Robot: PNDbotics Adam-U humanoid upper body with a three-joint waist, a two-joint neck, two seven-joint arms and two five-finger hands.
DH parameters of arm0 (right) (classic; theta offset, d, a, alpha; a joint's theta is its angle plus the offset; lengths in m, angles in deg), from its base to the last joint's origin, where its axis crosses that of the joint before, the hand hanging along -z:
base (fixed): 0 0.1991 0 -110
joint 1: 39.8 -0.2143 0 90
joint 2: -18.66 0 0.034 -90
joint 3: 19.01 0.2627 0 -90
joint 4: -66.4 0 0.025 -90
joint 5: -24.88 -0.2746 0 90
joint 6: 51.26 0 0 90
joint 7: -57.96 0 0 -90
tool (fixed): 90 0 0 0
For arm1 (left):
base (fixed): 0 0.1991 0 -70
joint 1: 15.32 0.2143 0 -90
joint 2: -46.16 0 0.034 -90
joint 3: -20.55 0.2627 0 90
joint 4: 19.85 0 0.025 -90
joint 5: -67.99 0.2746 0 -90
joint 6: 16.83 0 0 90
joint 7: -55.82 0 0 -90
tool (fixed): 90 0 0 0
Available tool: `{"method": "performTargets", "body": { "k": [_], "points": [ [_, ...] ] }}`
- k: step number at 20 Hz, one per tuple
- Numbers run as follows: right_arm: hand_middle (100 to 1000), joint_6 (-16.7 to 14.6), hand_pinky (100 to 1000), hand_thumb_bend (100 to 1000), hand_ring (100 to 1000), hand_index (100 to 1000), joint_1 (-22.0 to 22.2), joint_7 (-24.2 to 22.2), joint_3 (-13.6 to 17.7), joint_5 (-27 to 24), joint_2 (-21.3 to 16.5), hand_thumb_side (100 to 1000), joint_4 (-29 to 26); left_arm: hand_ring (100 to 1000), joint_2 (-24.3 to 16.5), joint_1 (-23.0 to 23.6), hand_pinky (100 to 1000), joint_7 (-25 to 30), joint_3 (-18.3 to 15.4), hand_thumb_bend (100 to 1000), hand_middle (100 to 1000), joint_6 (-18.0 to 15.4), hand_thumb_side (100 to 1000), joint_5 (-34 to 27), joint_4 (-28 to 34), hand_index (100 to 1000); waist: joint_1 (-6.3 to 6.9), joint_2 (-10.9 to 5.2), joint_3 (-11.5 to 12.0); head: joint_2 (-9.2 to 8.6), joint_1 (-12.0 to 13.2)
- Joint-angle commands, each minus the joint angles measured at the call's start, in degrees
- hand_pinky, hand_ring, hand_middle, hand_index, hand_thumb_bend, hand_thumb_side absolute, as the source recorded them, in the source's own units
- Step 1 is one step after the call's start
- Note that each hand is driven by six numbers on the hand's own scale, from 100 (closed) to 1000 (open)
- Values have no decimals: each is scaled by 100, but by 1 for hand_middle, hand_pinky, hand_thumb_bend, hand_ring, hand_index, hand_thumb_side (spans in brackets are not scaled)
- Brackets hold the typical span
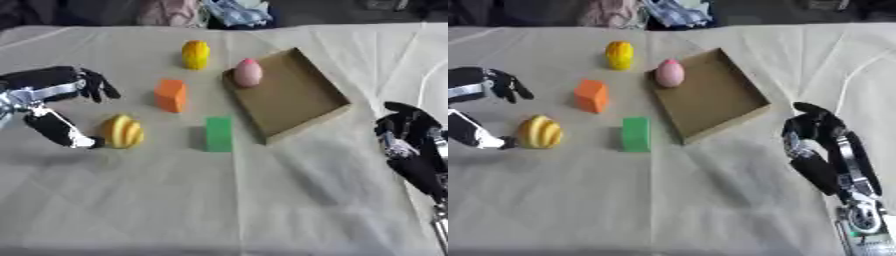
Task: Pick up objects on the table and place them in the box.
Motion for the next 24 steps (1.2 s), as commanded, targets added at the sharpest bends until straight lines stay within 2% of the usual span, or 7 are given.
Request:
{"method": "performTargets", "body": {
  "k": [1,5,8,13,18,21,24],
  "points": [
    [602,-14,653,100,641,827,-42,-21,-9,3,-99,498,-85,721,-100,-259,752,115,210,553,757,-103,222,211,-413,847,88,-164,-9,25,-24],
    [602,-12,653,100,640,827,-36,-23,-12,-3,-97,499,-83,722,104,-490,751,112,401,565,758,-233,217,593,-925,846,86,-171,-15,25,-32],
    [602,-12,653,100,640,827,-33,-23,-14,-6,-92,500,-81,714,258,-603,746,-164,410,562,752,-247,198,873,-1186,844,83,-172,-14,25,-41],
    [602,-10,653,100,640,827,-32,-20,-12,-11,-86,500,-81,711,428,-687,744,-771,422,552,750,-141,190,1144,-1345,844,75,-169,-18,25,-50],
    [602,-12,653,100,640,827,-32,-26,-19,-17,-80,501,-79,704,564,-784,739,-823,514,531,743,-175,190,1148,-1426,835,76,-171,-23,25,-50],
    [601,-12,653,100,640,827,-34,-24,-16,-18,-77,500,-80,675,637,-828,727,-822,555,481,710,-250,142,1082,-1433,802,70,-171,-31,25,-50],
    [601,-11,653,100,640,827,-32,-21,-14,-22,-79,500,-79,609,656,-846,690,-833,563,384,634,-318,100,1024,-1395,738,70,-173,-36,25,-46]
  ]
}}
